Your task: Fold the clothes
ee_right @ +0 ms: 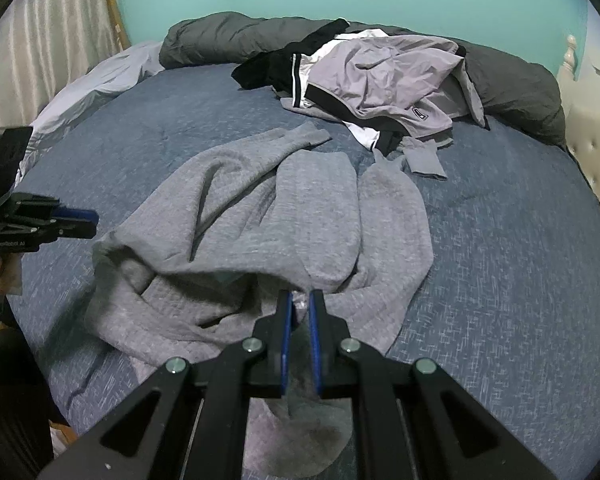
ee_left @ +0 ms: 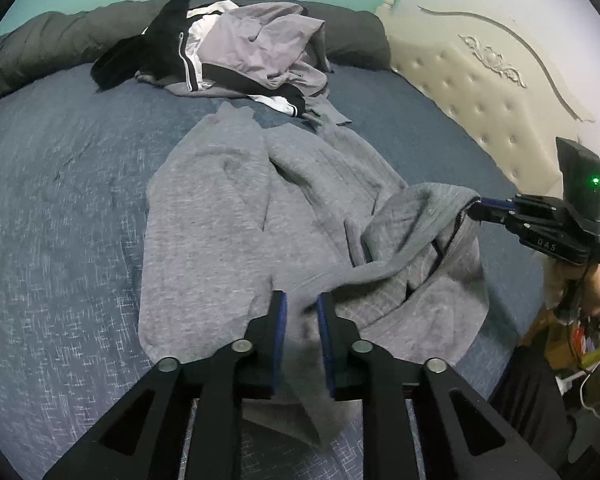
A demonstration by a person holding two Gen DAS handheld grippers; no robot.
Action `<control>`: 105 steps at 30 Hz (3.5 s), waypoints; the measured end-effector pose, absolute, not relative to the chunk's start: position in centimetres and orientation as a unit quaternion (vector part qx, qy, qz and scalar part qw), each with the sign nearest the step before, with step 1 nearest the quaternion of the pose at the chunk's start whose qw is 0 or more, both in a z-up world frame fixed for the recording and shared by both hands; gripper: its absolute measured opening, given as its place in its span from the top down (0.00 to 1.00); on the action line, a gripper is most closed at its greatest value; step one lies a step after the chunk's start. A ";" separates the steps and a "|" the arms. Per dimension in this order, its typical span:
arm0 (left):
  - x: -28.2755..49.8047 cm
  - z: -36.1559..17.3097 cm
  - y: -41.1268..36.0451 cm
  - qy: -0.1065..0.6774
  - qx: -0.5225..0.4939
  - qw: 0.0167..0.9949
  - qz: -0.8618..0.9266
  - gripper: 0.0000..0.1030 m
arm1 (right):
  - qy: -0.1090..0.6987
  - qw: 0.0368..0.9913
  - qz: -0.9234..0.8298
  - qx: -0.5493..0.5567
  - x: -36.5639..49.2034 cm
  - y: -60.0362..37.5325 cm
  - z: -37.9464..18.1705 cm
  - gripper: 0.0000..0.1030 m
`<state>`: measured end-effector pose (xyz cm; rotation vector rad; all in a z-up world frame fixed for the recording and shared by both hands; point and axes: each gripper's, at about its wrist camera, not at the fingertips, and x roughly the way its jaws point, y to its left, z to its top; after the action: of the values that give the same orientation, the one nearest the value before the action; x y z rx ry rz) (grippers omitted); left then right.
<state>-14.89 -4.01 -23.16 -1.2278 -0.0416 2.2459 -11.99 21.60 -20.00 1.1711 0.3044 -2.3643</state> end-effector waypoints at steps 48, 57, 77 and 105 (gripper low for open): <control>-14.6 -10.3 -4.9 0.114 -0.369 0.201 0.901 0.94 | 0.144 0.270 -0.902 0.304 -7.0 20.1 -5.9 0.92; -11.7 4.9 -6.8 0.109 -0.276 0.170 0.940 0.95 | 0.166 0.252 -0.932 0.199 -4.8 18.4 7.7 0.92; -3.8 31.0 -7.8 0.064 -0.138 0.169 0.974 0.96 | 0.150 0.208 -0.964 0.070 -1.4 19.9 30.1 0.93; -16.0 9.4 -7.9 0.034 -0.302 0.169 0.938 0.96 | 0.183 0.232 -0.923 0.245 -14.6 15.3 9.7 0.93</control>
<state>-15.97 -7.93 9.41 -0.8582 0.0957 2.6664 -14.61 15.27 9.71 0.6744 0.5018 -2.5378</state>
